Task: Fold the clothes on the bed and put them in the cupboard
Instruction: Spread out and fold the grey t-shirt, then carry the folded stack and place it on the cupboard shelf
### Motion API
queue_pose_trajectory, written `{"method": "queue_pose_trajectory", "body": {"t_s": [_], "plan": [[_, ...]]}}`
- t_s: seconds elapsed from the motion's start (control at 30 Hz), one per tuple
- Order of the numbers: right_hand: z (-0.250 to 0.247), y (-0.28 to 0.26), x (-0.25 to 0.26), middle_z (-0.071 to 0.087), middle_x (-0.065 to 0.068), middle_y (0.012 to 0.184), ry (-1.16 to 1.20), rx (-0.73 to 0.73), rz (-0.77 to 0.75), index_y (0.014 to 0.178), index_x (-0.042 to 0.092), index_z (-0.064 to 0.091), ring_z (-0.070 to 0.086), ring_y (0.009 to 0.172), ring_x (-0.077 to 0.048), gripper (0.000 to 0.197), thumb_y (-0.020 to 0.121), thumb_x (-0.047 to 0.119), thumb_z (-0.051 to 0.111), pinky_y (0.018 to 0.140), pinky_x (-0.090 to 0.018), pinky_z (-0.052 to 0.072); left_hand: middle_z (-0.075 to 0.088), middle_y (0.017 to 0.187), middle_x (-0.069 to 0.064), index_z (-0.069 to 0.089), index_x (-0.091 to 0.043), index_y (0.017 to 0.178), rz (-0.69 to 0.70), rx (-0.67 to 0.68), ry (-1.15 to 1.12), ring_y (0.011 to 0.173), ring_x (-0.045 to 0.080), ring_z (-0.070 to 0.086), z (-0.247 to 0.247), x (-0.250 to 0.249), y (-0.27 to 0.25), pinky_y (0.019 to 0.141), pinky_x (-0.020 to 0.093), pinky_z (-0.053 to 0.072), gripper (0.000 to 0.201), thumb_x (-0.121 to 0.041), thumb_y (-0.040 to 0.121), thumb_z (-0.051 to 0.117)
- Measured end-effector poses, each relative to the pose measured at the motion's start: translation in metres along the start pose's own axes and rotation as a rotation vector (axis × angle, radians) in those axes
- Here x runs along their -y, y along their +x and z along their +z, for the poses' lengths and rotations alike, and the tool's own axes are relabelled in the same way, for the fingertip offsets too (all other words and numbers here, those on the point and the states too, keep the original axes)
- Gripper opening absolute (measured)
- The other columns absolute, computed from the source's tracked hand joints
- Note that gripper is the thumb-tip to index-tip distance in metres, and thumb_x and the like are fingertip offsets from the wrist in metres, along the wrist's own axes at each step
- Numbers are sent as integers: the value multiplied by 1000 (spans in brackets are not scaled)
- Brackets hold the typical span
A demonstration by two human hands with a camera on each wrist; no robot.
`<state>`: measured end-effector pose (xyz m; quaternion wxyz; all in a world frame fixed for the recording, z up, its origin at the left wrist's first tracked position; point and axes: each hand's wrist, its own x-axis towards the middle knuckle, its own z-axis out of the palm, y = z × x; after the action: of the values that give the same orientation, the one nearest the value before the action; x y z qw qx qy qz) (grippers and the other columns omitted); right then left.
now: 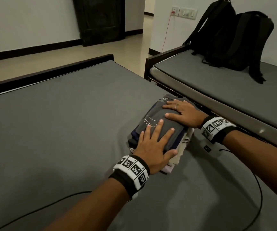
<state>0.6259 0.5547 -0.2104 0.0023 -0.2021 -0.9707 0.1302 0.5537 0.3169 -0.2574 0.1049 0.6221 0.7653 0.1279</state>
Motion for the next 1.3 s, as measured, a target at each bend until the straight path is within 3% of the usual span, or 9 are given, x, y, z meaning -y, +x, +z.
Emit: {"method": "queue_pose_trajectory", "body": {"t_s": [0.1,0.17,0.27,0.37,0.43,0.6,0.8,1.1,1.3], "plan": [[-4,6,-6,32,7,161,33,3,124,147,41,43,20,151,-20,93,75,93,16,120,-58,9,-18,164,-6,1,-49,154,-34,-12,-97,152,29,-10,-3,-2,-12,122,52,0,66,-72,94,16],[-6,11,-15,28,0,163,101,6,251,151,40,37,21,151,-24,101,70,99,19,121,-57,14,11,164,0,31,-49,147,-110,-119,-250,151,27,10,-7,-6,-24,122,49,16,56,-69,96,19],[-9,10,-21,25,-7,163,392,-31,467,156,33,26,29,147,-30,109,69,89,56,121,-50,25,59,110,3,61,-26,85,-467,-420,-462,110,26,55,-9,-5,-38,93,39,45,46,-62,95,35],[-7,9,-34,42,-5,154,710,-12,632,156,29,28,53,131,-30,122,57,81,77,109,-48,45,69,93,20,66,-14,77,-905,-298,-1020,88,36,67,-12,8,-46,80,41,56,61,-71,87,47],[-3,11,-48,57,-9,141,838,39,693,148,30,41,65,114,-33,119,48,76,86,94,-54,55,70,101,14,63,-21,88,-997,-167,-1386,85,32,70,-18,13,-47,73,39,59,60,-80,81,50],[-13,-3,-29,68,-12,124,953,204,685,132,26,57,66,113,-34,96,53,74,84,95,-53,53,52,138,19,39,-26,143,-971,130,-1669,115,41,59,-38,9,-31,93,56,52,108,-91,60,59],[-14,-24,-8,67,-21,126,1103,337,680,135,13,55,62,119,-38,73,79,56,74,110,-53,43,69,117,21,57,-15,132,-907,149,-1941,105,41,68,-33,16,-31,91,59,52,98,-73,57,81],[-8,-40,30,68,-18,121,1310,344,649,135,10,58,67,99,-31,62,85,45,68,97,-44,48,74,110,11,68,-20,124,-783,-137,-1882,106,30,69,-56,25,-68,101,47,51,56,-56,81,72],[9,-46,78,68,-16,124,1513,330,554,134,12,60,69,101,-27,53,89,40,64,102,-42,49,76,101,13,74,-16,109,-796,-178,-1777,83,27,75,-86,55,-116,77,38,61,43,-52,87,66]]}}
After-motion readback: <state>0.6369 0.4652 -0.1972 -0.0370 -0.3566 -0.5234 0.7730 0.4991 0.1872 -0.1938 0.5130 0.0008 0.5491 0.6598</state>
